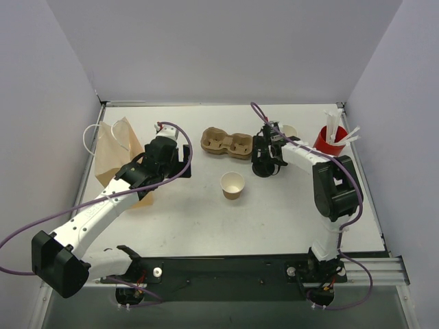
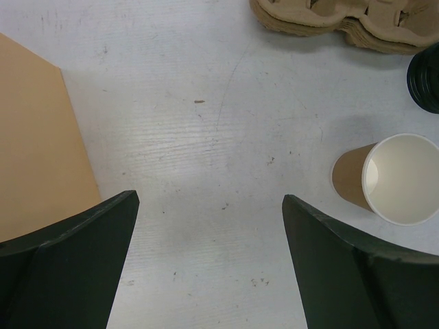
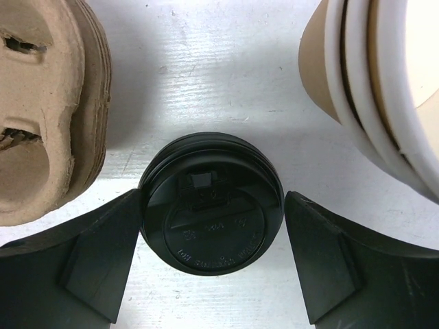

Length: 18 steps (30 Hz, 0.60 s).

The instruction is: Pack the takeout coffee

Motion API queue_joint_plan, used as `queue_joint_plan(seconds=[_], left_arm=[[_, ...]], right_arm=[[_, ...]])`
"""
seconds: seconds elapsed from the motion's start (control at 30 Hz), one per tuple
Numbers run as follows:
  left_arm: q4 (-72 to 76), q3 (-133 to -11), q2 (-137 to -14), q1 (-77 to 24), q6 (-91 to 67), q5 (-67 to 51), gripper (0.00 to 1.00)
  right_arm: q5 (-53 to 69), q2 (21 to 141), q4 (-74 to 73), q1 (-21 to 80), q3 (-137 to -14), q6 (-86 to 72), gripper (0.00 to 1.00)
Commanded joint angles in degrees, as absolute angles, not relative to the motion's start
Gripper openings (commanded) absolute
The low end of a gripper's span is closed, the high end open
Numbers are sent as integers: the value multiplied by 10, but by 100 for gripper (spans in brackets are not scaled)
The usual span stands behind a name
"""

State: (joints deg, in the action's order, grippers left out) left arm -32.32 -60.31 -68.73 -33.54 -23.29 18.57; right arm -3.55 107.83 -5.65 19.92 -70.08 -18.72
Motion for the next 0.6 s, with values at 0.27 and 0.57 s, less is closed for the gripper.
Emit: queue_joint_plan(seconds=[0.27, 0.57], left_arm=[[-295, -605, -689, -331, -233, 179, 97], [-295, -606, -688, -331, -233, 179, 98]], right_arm=[[-31, 1090, -52, 200, -713, -185, 77], [-45, 1077, -67, 207, -716, -187, 72]])
